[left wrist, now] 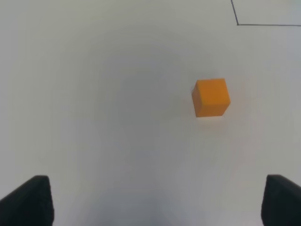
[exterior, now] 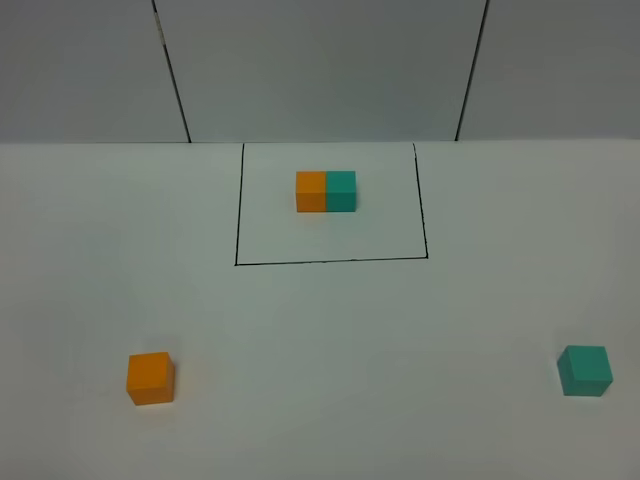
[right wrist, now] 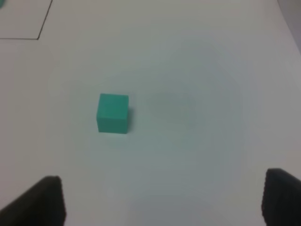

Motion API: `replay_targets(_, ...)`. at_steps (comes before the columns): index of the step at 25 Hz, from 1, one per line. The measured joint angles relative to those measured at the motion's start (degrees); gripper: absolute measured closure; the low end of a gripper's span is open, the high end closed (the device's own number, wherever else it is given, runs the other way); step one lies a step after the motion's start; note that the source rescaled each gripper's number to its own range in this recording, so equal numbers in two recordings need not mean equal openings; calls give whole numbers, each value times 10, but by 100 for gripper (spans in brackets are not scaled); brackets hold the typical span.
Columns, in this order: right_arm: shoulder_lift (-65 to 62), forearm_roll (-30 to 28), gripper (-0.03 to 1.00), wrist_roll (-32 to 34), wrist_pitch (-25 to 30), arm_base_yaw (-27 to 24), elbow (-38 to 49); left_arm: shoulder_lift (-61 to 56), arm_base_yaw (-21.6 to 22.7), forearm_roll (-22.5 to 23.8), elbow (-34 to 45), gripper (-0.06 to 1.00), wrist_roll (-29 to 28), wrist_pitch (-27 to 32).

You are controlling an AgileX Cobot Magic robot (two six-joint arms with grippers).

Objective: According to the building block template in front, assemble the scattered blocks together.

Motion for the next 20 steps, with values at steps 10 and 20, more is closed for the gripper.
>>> replay_targets(10,0,0,18,0,0,0,0,378,0,-32,-69,-1,-24,23)
replay_targets(20,0,0,18,0,0,0,0,646,-90,-80,-125,1,17,-111)
